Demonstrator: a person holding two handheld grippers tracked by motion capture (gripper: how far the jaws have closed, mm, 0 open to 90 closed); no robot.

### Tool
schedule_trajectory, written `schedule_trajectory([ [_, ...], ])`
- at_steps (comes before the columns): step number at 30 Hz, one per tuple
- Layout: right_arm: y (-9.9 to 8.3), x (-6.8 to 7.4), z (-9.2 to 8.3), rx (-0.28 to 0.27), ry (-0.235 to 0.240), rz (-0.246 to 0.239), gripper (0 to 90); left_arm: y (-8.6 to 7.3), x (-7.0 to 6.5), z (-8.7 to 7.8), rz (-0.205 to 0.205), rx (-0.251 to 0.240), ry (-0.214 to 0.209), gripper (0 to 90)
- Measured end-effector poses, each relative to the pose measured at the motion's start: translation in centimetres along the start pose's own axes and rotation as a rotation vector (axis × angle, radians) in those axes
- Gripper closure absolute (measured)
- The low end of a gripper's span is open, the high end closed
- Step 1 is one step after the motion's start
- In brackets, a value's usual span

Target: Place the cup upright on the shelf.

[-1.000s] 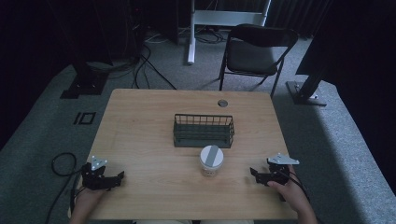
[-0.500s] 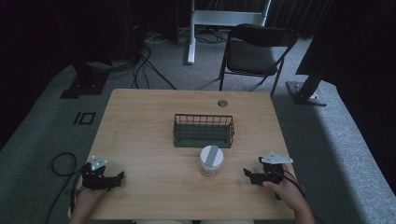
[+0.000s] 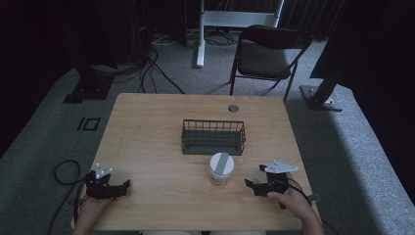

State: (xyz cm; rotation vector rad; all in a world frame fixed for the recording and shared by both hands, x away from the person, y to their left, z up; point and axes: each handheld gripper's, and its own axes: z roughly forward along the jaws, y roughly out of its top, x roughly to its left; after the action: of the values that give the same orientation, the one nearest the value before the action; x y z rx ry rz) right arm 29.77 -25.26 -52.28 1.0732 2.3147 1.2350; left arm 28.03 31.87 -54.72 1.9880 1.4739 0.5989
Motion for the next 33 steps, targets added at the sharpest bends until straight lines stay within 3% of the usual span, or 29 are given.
schedule_trajectory([
  [5,0.4,0.9,0.7,-0.023,0.054,-0.022,12.8,0.0,0.0,0.0,0.000,0.000,0.000,1.2],
  [21,1.3,3.1,2.2,-0.040,0.131,-0.109,12.9,0.0,0.0,0.0,0.000,0.000,0.000,1.2],
  [33,2.1,4.5,3.8,-0.066,0.175,-0.100,12.8,0.0,0.0,0.0,-0.001,0.000,-0.001,1.2],
])
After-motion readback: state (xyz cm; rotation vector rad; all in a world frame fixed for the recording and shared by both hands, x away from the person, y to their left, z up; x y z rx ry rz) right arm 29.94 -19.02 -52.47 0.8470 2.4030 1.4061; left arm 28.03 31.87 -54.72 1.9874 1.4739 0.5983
